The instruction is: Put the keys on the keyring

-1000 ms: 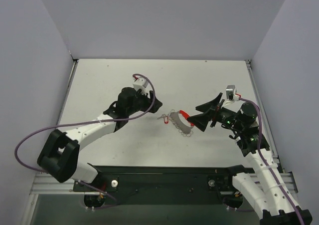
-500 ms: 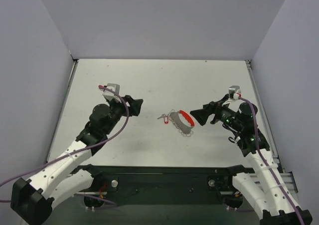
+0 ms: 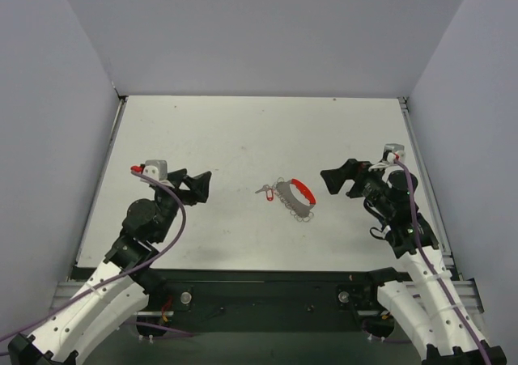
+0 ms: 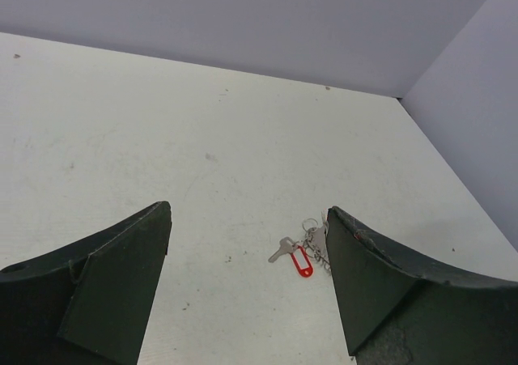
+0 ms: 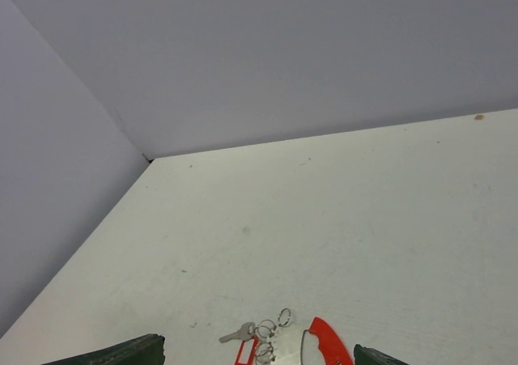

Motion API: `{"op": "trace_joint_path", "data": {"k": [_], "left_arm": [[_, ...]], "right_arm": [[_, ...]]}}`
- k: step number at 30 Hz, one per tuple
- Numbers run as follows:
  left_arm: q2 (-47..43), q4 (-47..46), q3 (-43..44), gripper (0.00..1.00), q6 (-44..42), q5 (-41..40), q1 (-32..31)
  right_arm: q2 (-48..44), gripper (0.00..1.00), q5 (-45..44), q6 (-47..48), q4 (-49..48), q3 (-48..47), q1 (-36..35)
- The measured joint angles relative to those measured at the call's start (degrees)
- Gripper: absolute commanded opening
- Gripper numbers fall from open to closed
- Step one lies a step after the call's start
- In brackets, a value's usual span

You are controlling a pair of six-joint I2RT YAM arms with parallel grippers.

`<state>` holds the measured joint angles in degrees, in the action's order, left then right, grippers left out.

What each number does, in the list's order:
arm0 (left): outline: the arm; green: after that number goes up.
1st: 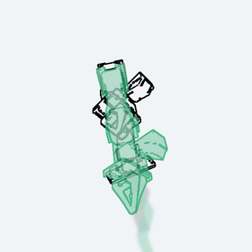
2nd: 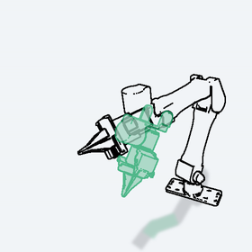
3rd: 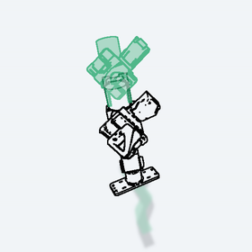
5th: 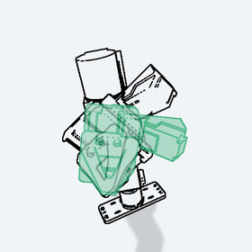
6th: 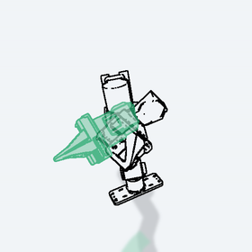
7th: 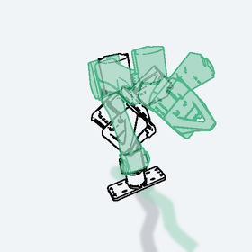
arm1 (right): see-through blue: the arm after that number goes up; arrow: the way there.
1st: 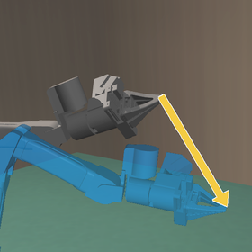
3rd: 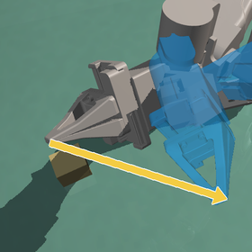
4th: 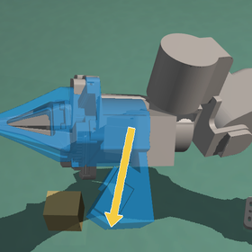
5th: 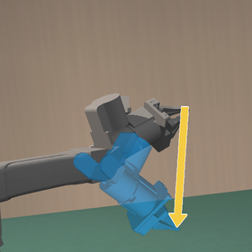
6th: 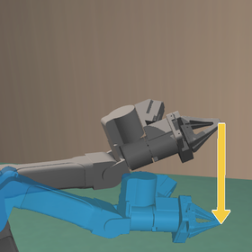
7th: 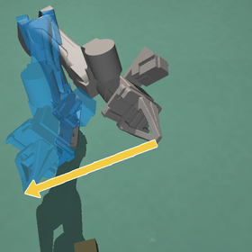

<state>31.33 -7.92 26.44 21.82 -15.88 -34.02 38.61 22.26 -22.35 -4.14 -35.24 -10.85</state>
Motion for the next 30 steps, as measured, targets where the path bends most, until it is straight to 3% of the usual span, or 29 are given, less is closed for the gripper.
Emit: {"op": "trace_joint_path", "data": {"k": [12, 30], "left_arm": [[2.5, 0.5, -1.4, 0.88, 0.0, -3.4, 0.0], [8.2, 0.4, -1.4, 0.88, 0.0, -5.9, 0.0]], "right_arm": [[-2.5, 1.0, -10.9, -1.6, 3.1, 0.0, 0.1], [-1.7, 1.0, -13.7, -1.4, 3.2, 1.2, 0.7]]}}
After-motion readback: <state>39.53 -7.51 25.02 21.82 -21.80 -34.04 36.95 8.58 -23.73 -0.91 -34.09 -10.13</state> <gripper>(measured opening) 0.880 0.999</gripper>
